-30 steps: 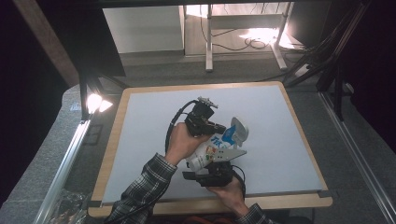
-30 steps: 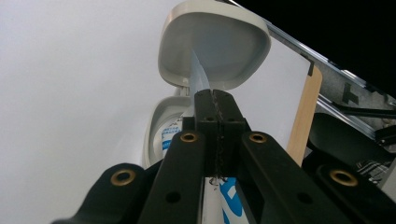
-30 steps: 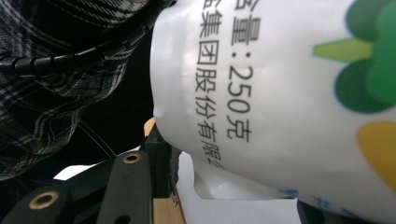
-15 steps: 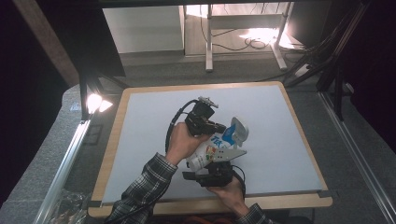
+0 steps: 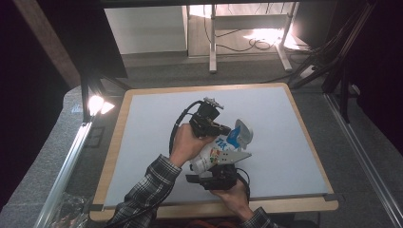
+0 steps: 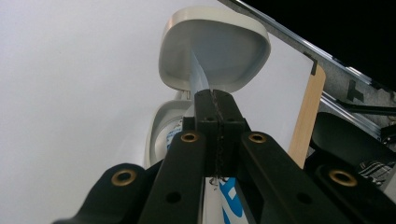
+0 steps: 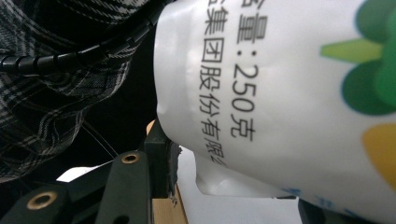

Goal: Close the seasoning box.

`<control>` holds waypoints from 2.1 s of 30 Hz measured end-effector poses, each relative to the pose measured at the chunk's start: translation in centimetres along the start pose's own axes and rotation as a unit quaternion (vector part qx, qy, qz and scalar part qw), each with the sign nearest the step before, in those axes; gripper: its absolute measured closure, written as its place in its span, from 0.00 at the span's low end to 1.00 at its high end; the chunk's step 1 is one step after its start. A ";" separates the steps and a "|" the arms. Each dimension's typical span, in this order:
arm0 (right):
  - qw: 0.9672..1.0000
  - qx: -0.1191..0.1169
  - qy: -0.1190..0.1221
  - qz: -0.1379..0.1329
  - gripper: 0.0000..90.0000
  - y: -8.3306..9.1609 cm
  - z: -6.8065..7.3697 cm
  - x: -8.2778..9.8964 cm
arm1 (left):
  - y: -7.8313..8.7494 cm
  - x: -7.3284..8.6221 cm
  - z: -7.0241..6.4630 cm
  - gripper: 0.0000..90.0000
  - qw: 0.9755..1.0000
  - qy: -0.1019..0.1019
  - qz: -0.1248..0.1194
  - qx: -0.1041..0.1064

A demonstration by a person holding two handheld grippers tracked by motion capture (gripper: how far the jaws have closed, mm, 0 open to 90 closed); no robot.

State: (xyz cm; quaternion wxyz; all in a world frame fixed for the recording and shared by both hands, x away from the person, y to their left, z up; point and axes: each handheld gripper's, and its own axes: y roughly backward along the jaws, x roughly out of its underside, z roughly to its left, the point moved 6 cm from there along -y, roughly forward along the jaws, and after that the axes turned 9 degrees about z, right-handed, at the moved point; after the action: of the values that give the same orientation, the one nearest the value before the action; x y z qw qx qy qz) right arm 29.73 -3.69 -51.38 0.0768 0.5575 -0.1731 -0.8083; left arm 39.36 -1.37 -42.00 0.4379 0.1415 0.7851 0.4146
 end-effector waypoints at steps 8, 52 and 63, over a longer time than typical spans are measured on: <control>1.000 -0.001 0.000 -0.001 0.59 0.0 0.1 0.0 | 0.0 -0.1 0.0 1.00 1.000 0.000 0.000 0.000; 1.000 -0.007 -0.003 -0.007 0.59 0.0 0.3 -0.2 | 0.1 -0.3 -0.2 1.00 1.000 -0.004 0.001 -0.001; 1.000 -0.006 -0.001 -0.007 0.59 -0.1 0.4 -0.3 | 0.2 -0.4 -0.3 1.00 1.000 -0.005 0.002 -0.001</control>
State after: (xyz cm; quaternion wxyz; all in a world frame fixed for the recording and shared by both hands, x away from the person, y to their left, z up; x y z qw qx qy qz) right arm 29.47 -3.46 -51.04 0.0746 0.5569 -0.1643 -0.8107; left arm 39.36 -1.64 -41.57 0.4406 0.1449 0.7824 0.4157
